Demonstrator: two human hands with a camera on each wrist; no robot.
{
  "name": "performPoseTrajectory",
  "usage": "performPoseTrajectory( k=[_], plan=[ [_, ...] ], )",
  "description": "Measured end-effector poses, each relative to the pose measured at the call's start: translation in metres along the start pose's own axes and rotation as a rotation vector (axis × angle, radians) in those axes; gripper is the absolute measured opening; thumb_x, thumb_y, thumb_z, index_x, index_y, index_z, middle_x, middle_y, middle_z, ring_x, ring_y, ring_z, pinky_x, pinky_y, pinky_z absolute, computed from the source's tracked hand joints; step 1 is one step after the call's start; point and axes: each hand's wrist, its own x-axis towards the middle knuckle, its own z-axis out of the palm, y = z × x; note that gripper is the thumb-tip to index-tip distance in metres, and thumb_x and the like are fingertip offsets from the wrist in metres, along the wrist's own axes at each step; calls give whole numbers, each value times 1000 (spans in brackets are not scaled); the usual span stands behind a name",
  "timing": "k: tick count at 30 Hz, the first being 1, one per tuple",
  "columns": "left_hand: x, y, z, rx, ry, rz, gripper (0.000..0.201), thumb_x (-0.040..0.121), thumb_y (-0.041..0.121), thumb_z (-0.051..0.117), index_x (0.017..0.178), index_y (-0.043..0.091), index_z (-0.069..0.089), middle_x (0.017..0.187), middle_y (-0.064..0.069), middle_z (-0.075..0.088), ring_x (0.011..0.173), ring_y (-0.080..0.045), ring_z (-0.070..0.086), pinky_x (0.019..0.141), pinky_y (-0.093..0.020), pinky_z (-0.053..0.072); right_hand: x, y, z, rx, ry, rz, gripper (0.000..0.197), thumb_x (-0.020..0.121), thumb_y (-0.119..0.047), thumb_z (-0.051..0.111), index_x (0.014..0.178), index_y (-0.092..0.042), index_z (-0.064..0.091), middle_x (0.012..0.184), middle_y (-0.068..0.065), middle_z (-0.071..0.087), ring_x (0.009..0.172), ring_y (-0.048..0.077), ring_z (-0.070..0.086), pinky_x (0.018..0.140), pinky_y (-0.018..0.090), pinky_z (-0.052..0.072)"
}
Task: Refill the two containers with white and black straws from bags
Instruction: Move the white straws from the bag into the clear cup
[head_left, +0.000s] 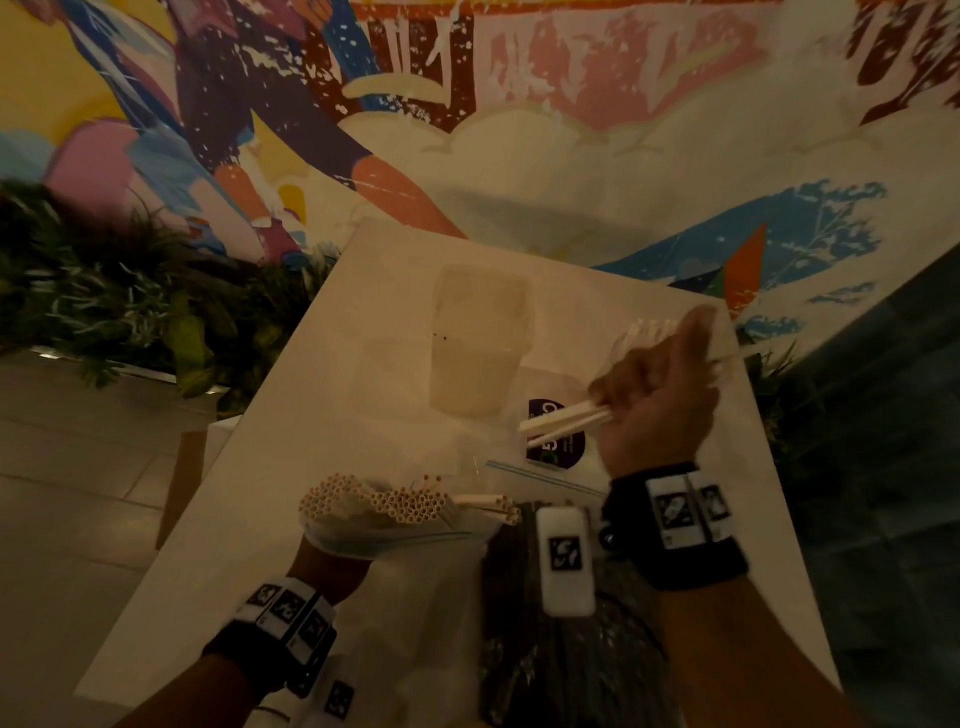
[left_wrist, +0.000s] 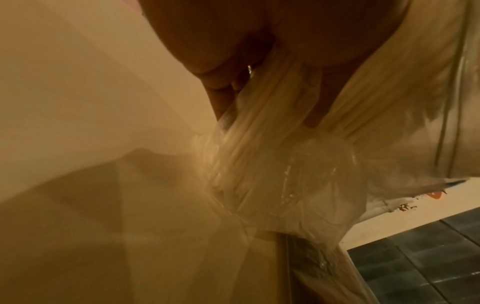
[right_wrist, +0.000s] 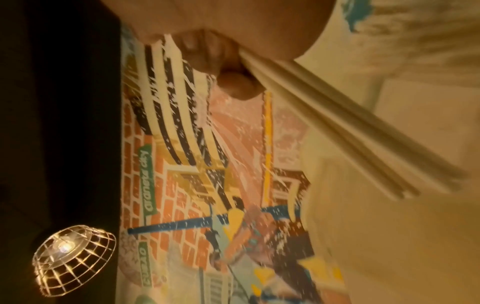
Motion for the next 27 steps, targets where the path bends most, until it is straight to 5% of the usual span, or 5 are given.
performPoseTrajectory(
  k=[7,12,16,20,27],
  plan=[
    [0,1,5,-93,7,71,35,48,41,60,74,18,58,62,6,70,67,-1,63,71,-21,53,58,-64,5,-176,157,-394,47,99,-33,50,55,-19,39,39,-8,35,35,11,30,43,22,35],
    [0,-1,1,1,-5,103,30,54,42,60,77,23,57,83,1,57,70,4,61,84,-36,46,85,-63,-7,-176,361,-389,26,98,-29,52,95,-3,46,67,-5,51,36,0,43,42,16,38],
    [1,-6,-2,16,4,95,37,51,46,56,80,24,60,84,3,62,83,-10,59,82,-30,49,97,-39,-25,-249,394,-296,26,95,-41,55,89,-16,60,65,-4,56,43,5,50,51,23,45],
    [6,-2,6,-70,23,49,24,78,-3,60,71,20,64,65,12,72,65,3,63,63,-12,52,111,-41,-35,-242,372,-338,33,96,-39,54,68,-21,54,48,-9,49,42,7,46,49,25,42],
    [9,-32,-12,-19,46,-79,24,70,15,75,85,26,59,77,15,61,75,23,56,74,2,42,117,-25,-42,-395,266,-348,42,97,-35,51,59,-18,50,42,-6,52,40,8,50,55,26,51]
  ],
)
